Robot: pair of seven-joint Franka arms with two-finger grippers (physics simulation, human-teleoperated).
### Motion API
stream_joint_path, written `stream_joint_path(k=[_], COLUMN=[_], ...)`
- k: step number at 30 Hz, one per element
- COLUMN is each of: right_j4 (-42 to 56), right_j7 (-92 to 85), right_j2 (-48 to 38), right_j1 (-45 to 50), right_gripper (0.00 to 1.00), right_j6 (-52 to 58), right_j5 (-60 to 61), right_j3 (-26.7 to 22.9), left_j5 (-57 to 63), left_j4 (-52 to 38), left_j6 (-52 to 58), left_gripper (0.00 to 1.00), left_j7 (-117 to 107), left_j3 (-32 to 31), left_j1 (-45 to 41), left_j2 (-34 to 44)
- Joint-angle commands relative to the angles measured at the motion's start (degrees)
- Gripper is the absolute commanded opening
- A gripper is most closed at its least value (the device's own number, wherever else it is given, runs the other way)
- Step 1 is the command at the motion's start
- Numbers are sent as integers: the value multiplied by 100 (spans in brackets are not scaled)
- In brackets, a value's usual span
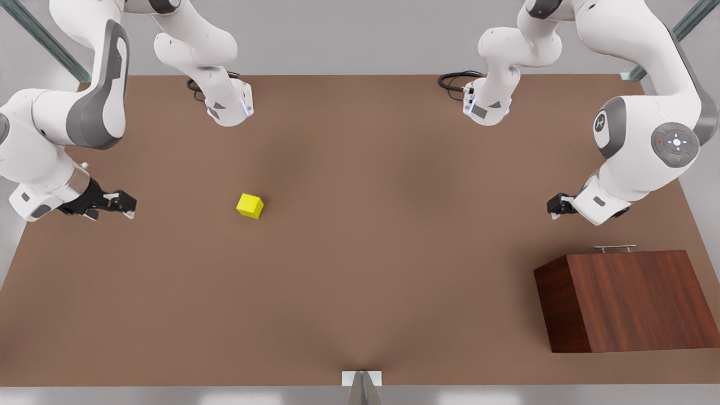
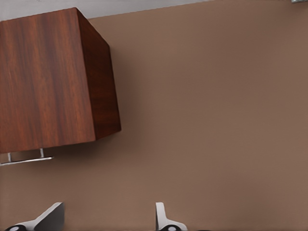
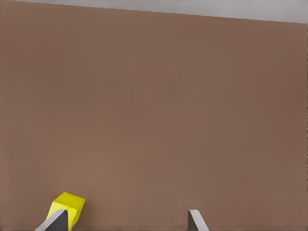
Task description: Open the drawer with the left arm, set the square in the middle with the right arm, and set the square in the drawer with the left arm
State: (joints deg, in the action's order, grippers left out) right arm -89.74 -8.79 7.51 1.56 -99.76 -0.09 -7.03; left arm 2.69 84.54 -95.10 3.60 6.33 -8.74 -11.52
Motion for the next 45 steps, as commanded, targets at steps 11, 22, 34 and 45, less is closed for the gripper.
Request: stream_joint_path(k=[11, 22, 34, 45], right_j4=[-1660, -4254, -4799, -5001], right_j7=[2063, 4201, 4430, 4412], right_j2=[-391, -277, 338, 813], right_j1=[898, 995, 995, 995], right_gripper=[100, 100, 100, 99], right_j6=[-719, -3172, -4095, -4807], right_j5=[141, 141, 149, 141], right_j3=[536, 1028, 1195, 1257], left_j5=[-5, 4, -655, -708], left_j4=[3032, 4905, 4852, 4474], left_j6=[-2767, -5238, -6442, -6829], left_gripper=[100, 100, 100, 100], left_j7=[-6080, -6653, -6679, -6670], left_j3=[808, 1512, 1556, 1556], left_j1=[154, 409, 699, 936], left_j2=[1512, 1486, 581, -70])
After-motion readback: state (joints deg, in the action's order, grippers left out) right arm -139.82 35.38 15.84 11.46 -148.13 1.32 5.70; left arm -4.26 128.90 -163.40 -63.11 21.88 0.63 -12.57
